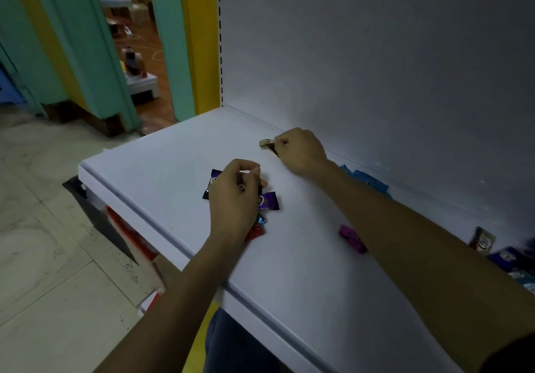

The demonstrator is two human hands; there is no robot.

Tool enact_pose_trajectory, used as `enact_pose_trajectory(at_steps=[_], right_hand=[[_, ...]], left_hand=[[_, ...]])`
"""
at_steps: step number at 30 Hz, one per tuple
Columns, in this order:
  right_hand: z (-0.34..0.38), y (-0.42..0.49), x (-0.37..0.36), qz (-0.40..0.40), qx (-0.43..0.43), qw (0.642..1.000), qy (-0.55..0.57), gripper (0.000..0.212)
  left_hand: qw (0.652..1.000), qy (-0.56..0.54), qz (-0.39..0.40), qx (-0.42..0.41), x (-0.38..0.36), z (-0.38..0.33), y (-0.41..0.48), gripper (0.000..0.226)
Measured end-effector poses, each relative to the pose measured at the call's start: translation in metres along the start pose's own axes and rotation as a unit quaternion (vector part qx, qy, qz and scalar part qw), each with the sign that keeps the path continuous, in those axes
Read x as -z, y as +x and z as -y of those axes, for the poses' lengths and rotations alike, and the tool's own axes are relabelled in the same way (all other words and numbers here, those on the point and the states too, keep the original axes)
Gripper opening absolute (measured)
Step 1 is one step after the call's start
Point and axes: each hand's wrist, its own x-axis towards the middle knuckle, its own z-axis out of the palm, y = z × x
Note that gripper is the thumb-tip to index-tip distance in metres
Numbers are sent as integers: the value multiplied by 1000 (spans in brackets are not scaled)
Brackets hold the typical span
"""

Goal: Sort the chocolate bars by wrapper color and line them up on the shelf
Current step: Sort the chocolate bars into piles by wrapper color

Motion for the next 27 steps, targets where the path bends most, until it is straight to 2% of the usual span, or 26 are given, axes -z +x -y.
enact_pose_trajectory(at_steps=[4, 6, 9, 11, 12, 14, 17, 19, 23, 27], right_hand=[[4, -32, 17, -29, 17, 998, 60, 27], [11, -58, 26, -29, -11, 991, 129, 27], [26, -109, 37, 73, -86, 927, 357, 25], [36, -137, 37, 134, -91, 898, 409, 21], [39, -145, 35, 133, -82, 890, 428, 20], [40, -153, 30, 84, -63, 888, 448, 24], [32, -155, 34, 1, -56, 883, 467, 11], [26, -154, 37, -26, -60, 875, 480, 14], [20, -153, 40, -46, -81, 876, 472, 21], [18, -154, 40, -62, -60, 880, 467, 2]], left_hand=[[1000, -11, -19, 4, 1, -4, 0, 15], [999, -34, -28, 17, 2, -6, -2, 14], [991, -103, -64, 62, 1, -16, -1, 13], [964, -200, -100, 141, -4, -27, 3, 11], [944, -252, -112, 182, -8, -32, 4, 9], [914, -314, -107, 235, -16, -41, 4, 11], [890, -360, -45, 276, -25, -44, -4, 15], [894, -353, -1, 276, -31, -42, -9, 15], [903, -318, 64, 283, -40, -40, -19, 30], [885, -341, 83, 306, -42, -52, -26, 32]])
